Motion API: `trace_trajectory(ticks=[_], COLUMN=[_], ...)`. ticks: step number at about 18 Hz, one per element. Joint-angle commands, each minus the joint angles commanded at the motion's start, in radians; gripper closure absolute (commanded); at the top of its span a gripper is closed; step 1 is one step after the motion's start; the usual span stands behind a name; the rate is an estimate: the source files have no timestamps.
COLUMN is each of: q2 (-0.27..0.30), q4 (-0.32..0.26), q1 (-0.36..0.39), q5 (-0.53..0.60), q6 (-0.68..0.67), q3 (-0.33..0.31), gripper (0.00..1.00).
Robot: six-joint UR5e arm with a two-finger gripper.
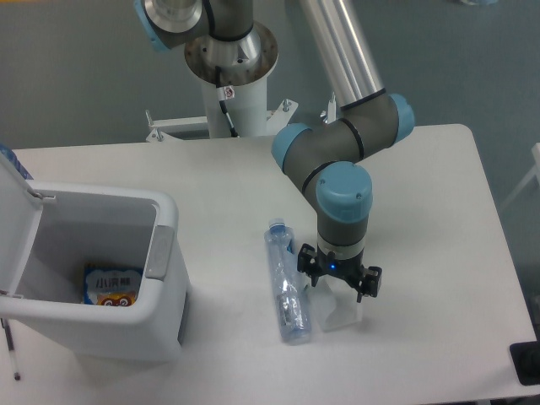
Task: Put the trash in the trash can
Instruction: 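Lower the gripper onto the clear plastic wrapper beside the bottle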
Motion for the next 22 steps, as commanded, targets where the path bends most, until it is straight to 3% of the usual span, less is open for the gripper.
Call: trace_trajectory(ticks=[2,8,14,22], q2=[-0.002,-0.008,-0.017,-0.017], q4=[0.0,0.002,0.002,0.003], q1=[-0.002,-0.002,-0.006,-0.005], q5=[-0.002,-0.002,-0.003,-0.005], q6=[-0.006,-0.054,-0.098,-0.1], q3=[0.002,0.011,0.032,0.048], gripper=[0.24,0.65,0.88,0.92])
